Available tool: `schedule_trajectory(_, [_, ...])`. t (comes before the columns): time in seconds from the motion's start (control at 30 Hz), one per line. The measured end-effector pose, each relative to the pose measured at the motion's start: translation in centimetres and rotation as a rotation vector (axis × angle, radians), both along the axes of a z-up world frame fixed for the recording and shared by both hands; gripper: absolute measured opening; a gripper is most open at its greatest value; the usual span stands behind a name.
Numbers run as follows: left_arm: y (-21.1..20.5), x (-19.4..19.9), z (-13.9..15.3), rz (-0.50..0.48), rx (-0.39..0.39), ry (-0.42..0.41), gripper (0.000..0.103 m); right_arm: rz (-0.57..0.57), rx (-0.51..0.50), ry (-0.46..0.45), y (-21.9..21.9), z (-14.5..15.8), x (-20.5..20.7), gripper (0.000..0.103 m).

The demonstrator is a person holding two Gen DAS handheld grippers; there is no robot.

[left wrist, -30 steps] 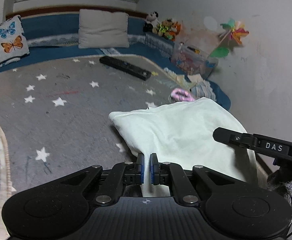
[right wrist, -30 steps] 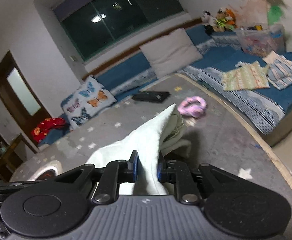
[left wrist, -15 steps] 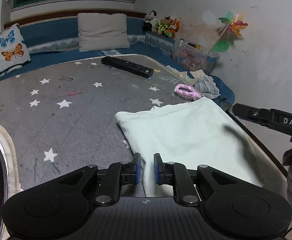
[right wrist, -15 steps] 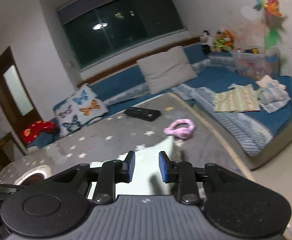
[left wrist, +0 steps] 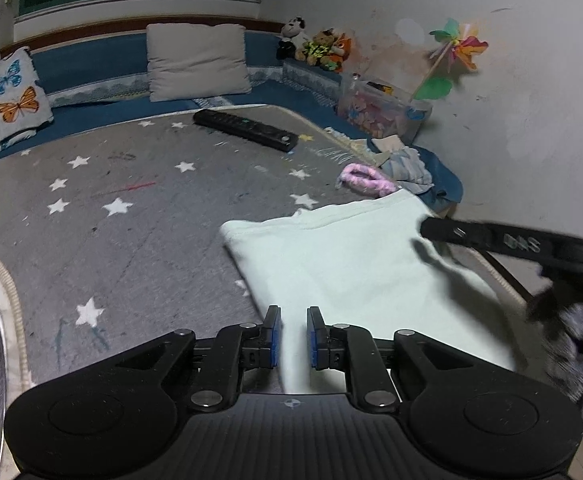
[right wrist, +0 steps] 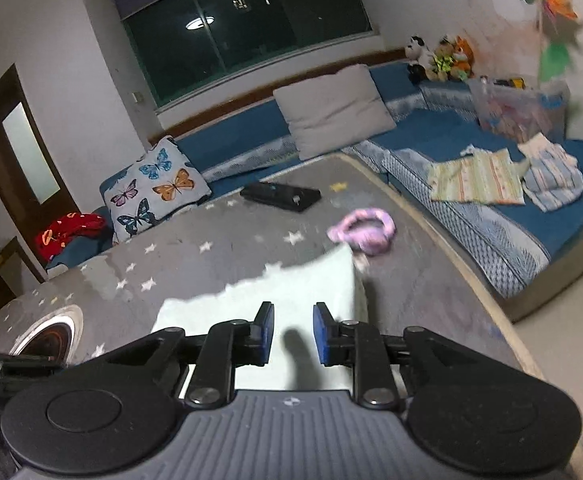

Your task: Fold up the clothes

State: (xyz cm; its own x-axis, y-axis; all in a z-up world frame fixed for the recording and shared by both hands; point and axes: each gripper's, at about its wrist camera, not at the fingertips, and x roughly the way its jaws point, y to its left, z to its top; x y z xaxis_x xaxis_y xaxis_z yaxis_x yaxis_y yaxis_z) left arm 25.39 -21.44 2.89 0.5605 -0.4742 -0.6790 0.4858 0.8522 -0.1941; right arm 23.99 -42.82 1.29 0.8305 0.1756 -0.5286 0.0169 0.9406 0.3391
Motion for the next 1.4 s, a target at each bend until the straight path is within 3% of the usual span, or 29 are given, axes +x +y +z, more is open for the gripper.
schedule_trajectory(0.23, [-0.9,-0.6,-0.4,-0.057,0.009,0.003,0.015,-0.010,-0.024,0.051,-0.3,-1.4,3.6,0.020])
schedule_trajectory(0.37, [-1.2,-0.7,-0.8,-0.065,0.014,0.008,0.015,-0.003,-0.030,0.034,0.1,-0.8,3.5,0.022])
schedule_trajectory(0.5, [-1.1,-0.7,-1.3,-0.062,0.018,0.022,0.017,0.030,-0.049,0.041,1.1,-0.7,3.9,0.032])
schedule_trajectory(0.6, [-0.8,-1.2,-1.5,-0.061,0.010,0.033,0.022,0.035,-0.097,0.047,2.2,-0.6,4.2,0.034])
schedule_trajectory(0.83, [-0.2,-3.2,-1.9,-0.075,-0.005,0.039,0.025,0.196,-0.136,0.024,7.0,0.4,4.3,0.034])
schedule_trajectory(1.07, [0.3,-4.9,-2.1,-0.092,-0.021,0.039,0.025,0.314,-0.255,0.075,11.9,-1.1,6.2,0.032])
schedule_trajectory(1.4, [1.3,-6.0,-2.1,-0.078,-0.037,0.049,0.028,0.314,-0.210,0.059,10.7,1.0,4.2,0.033])
